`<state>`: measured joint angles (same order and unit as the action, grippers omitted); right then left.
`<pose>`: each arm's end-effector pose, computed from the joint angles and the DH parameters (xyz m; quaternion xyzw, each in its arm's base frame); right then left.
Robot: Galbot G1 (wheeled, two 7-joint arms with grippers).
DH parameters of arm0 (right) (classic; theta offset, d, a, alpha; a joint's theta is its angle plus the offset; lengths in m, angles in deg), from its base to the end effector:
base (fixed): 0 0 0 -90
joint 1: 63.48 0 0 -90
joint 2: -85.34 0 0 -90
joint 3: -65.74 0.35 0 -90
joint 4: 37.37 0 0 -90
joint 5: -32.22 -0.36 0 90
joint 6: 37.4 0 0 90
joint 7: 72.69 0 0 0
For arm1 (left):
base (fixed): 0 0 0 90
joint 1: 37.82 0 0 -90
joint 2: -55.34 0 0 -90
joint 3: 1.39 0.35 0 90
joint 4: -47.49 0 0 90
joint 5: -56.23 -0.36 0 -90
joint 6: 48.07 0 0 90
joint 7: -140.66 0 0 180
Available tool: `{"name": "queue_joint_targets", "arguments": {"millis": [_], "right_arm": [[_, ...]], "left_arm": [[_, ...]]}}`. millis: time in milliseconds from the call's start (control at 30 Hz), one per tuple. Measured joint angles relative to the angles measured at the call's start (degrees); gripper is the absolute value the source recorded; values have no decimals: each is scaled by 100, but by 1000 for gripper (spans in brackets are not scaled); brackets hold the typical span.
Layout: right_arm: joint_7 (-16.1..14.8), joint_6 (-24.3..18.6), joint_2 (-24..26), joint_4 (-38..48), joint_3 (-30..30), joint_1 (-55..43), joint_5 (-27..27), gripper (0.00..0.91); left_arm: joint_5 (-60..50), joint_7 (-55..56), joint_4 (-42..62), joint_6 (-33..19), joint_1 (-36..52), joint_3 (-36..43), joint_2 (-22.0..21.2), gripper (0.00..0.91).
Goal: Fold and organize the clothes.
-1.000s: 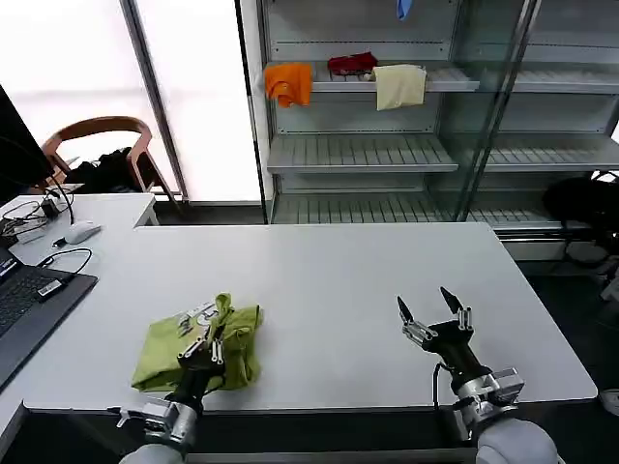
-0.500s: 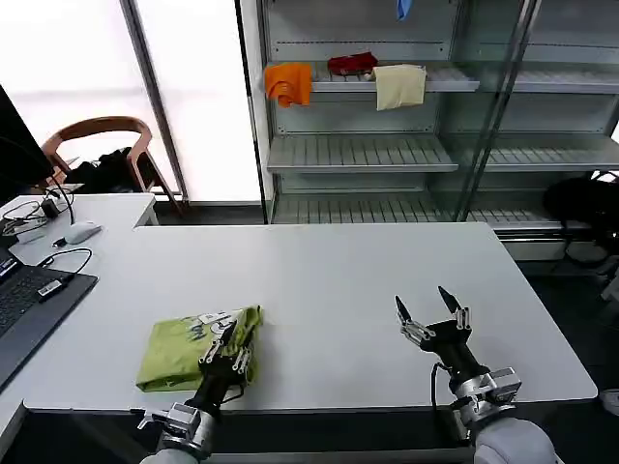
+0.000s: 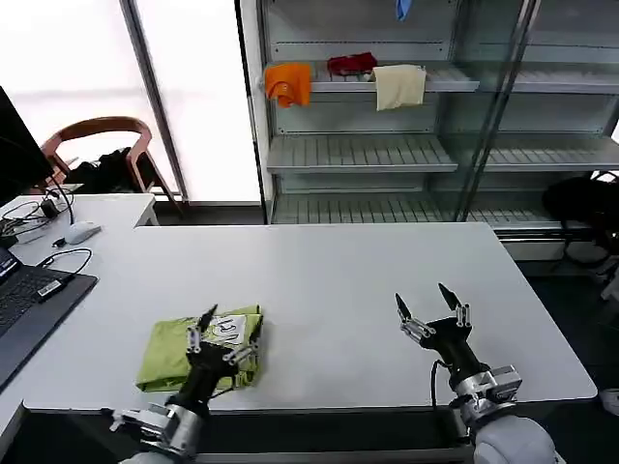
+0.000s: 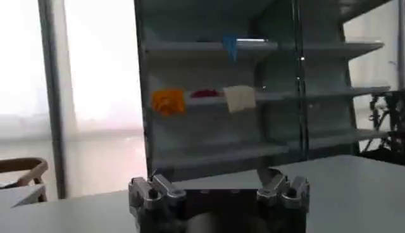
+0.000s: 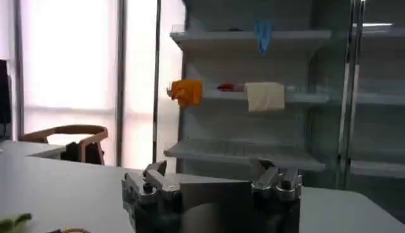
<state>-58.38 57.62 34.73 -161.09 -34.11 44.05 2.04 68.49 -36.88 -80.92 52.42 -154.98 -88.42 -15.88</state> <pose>0.2366 -0.0557 -0.2305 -0.1138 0.9932 -0.0258 0.0038 0.1939 0.0268 -0.2392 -0.0956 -0.9950 -0.0287 0.0100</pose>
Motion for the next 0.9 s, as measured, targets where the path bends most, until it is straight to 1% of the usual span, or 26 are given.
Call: {"name": "queue_joint_targets", "arguments": {"millis": [167,367,600,900], "right_arm": [[16,46,36,8,13,-57,-53,907],[23,96,54,3,18,-97,-68,907],[25,140,53,-21,3,-101,-53,907],[22,165,26,-13,-59,-142,8,907]], "left_arm": [[557,251,38,345,-118,-886,39,907],[1015,493,416,620,-115,-1476,-42,907],[1284,600,772,808,-21,-1644,-223,907],[1449,668,1091,879,175,-1494,-459,907]]}}
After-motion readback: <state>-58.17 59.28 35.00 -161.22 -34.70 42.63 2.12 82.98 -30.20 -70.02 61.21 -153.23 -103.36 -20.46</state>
